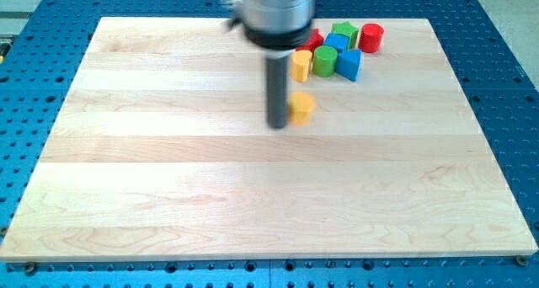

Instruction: Drag the yellow hexagon into the group of blocks

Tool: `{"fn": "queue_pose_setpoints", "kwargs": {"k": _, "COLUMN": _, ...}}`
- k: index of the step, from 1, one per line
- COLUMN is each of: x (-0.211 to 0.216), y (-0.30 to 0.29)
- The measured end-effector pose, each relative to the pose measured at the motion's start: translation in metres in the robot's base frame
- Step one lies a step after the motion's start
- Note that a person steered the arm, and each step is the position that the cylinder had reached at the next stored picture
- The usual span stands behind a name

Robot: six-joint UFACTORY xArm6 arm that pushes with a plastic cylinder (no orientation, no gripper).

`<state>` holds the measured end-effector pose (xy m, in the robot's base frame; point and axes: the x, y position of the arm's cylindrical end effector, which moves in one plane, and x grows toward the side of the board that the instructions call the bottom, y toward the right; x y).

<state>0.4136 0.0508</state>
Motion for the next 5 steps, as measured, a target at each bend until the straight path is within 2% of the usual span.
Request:
{"fn": "queue_pose_setpoints", "kwargs": {"k": 1, "x": 0.012, "y": 0.003}}
{"fn": "queue_pose_setpoints", "kwargs": {"k": 2, "x": 0.035, "y": 0.043}}
{"fn": "queue_pose_setpoints", "kwargs": {"k": 3, "x": 0.02, "y": 0.058}}
{"fn": "queue_pose_setpoints", "kwargs": {"k": 4, "x": 0.029, "y": 0.097}}
{"fn": "queue_pose_setpoints", "kwargs": {"k": 5, "x": -0.003, "y": 0.097}}
